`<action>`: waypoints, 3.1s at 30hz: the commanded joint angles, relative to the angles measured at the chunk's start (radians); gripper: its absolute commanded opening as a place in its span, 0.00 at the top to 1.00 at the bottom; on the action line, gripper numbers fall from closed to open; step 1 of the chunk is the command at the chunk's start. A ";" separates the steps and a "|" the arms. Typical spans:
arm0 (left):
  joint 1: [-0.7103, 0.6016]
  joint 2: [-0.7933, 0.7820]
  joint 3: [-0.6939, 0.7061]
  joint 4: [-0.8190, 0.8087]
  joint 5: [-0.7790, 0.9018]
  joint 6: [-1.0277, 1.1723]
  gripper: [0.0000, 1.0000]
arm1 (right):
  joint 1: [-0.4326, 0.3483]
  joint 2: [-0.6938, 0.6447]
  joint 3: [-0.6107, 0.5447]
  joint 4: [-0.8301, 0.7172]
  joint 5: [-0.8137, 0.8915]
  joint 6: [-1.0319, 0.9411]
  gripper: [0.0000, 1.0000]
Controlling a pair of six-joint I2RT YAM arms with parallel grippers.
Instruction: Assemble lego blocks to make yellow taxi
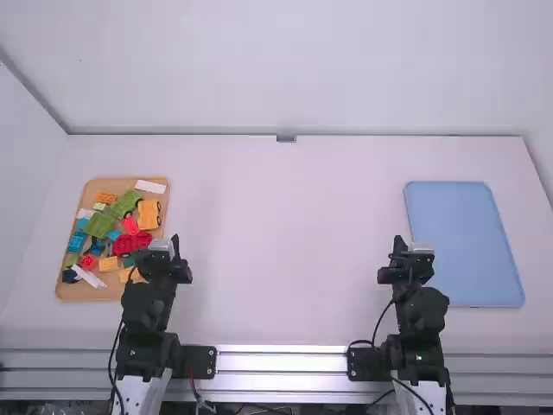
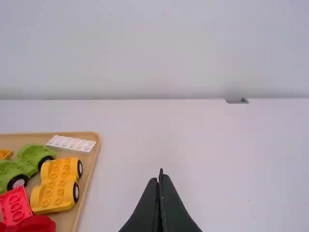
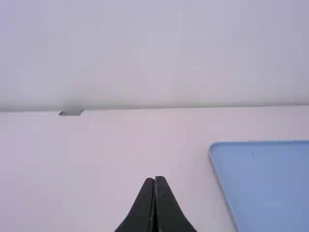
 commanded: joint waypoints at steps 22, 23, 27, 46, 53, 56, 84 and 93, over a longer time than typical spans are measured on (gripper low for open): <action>-0.007 0.189 0.154 -0.028 -0.138 -0.042 0.81 | 0.029 0.259 0.214 0.011 -0.080 -0.065 0.81; -0.008 0.210 0.172 -0.034 -0.153 -0.050 0.79 | 0.034 0.291 0.238 0.013 -0.090 -0.073 0.79; -0.010 0.277 0.229 -0.049 -0.190 -0.061 0.73 | 0.050 0.389 0.317 0.015 -0.120 -0.097 0.73; -0.002 0.663 0.710 -0.393 -0.382 -0.105 0.36 | 0.167 0.957 0.748 0.057 -0.292 -0.240 0.36; 0.153 0.849 0.903 -0.517 -0.187 -0.043 0.23 | 0.188 1.143 0.895 0.065 -0.345 -0.280 0.23; 0.222 0.932 0.970 -0.560 -0.137 -0.044 0.19 | 0.207 1.209 0.947 0.065 -0.364 -0.296 0.19; 0.387 1.452 1.266 -0.711 -0.026 0.002 0.01 | 0.305 1.459 1.167 -0.038 -0.937 -0.401 0.01; 0.389 1.659 1.377 -0.830 -0.032 0.056 0.01 | 0.502 1.464 1.252 -0.153 -0.634 -0.476 0.01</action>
